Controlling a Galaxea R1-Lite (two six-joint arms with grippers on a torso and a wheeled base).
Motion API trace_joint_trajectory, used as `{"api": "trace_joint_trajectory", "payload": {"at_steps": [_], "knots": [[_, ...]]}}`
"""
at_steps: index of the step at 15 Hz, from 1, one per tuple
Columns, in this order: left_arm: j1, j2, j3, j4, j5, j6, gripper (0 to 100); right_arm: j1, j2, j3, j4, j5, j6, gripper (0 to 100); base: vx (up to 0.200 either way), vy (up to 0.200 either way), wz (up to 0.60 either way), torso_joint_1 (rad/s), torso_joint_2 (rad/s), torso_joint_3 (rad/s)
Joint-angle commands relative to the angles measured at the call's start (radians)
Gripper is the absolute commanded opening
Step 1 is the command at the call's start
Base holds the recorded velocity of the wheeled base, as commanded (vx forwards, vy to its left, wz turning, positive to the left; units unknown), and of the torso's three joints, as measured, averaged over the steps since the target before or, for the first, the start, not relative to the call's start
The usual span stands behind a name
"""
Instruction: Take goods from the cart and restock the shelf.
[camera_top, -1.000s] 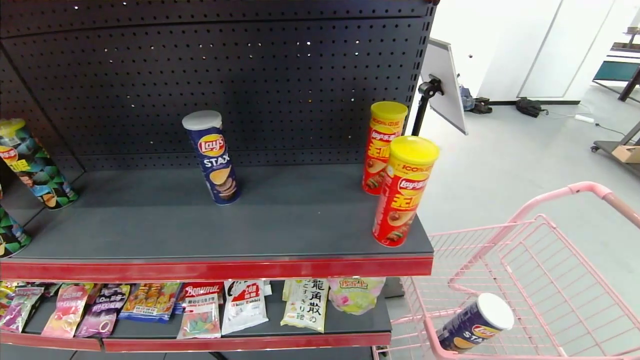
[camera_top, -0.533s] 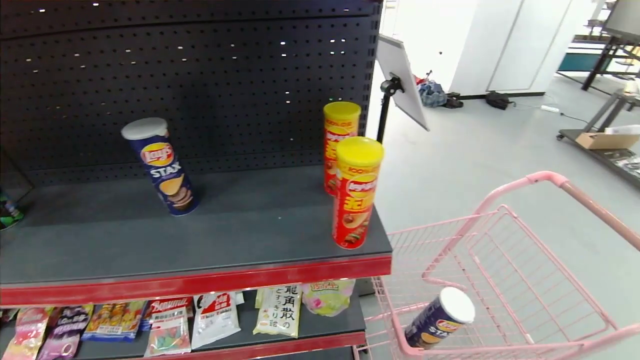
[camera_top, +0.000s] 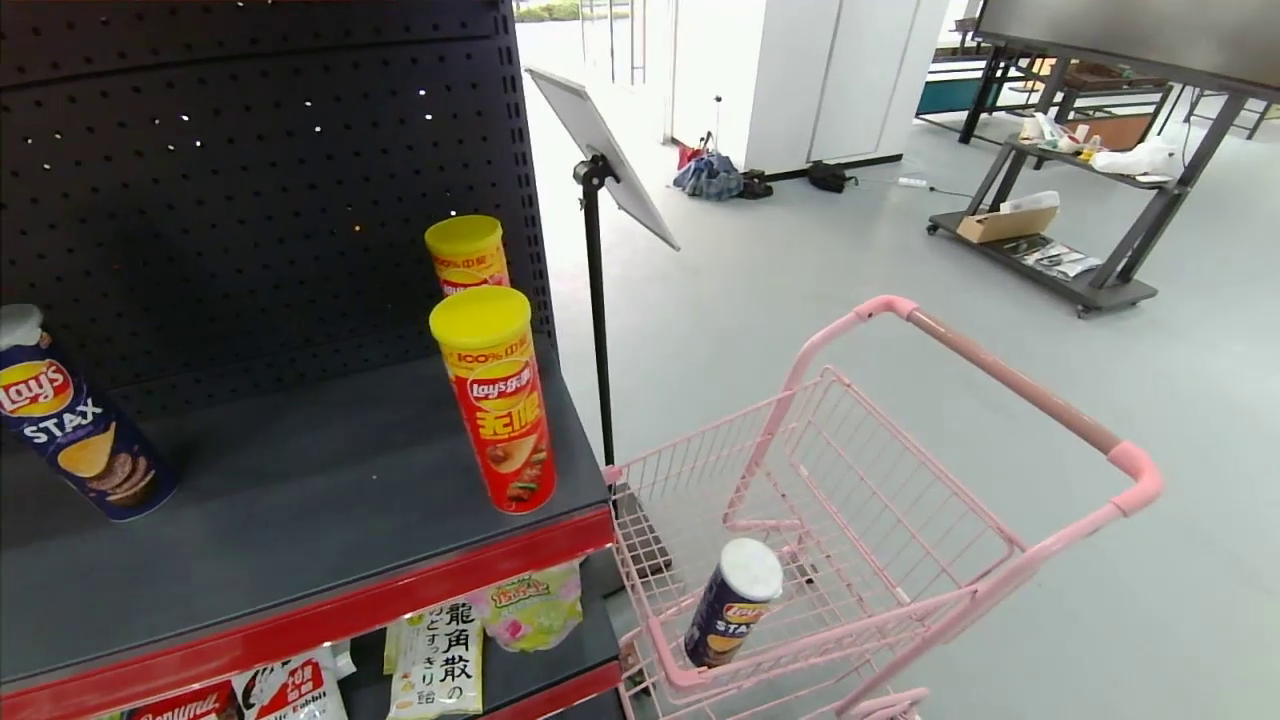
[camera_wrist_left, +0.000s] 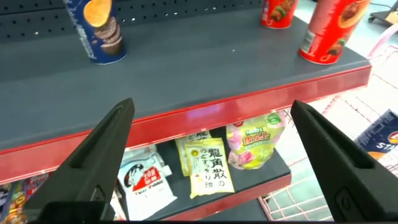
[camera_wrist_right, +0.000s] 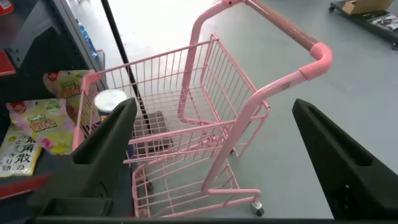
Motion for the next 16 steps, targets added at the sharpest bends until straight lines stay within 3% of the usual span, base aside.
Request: {"api": "trace_joint_trajectory", "payload": {"at_steps": [1, 16], "knots": [[-0.001, 0.000, 0.000, -0.001, 0.001, 0.000, 100, 0.000, 0.001, 0.000, 0.000, 0.002, 0.001, 100, 0.000, 0.000, 0.00, 0.000, 0.00, 0.000], [-0.001, 0.000, 0.000, -0.001, 0.001, 0.000, 100, 0.000, 0.001, 0.000, 0.000, -0.001, 0.004, 100, 0.000, 0.000, 0.00, -0.126, 0.31, 0.184]]}}
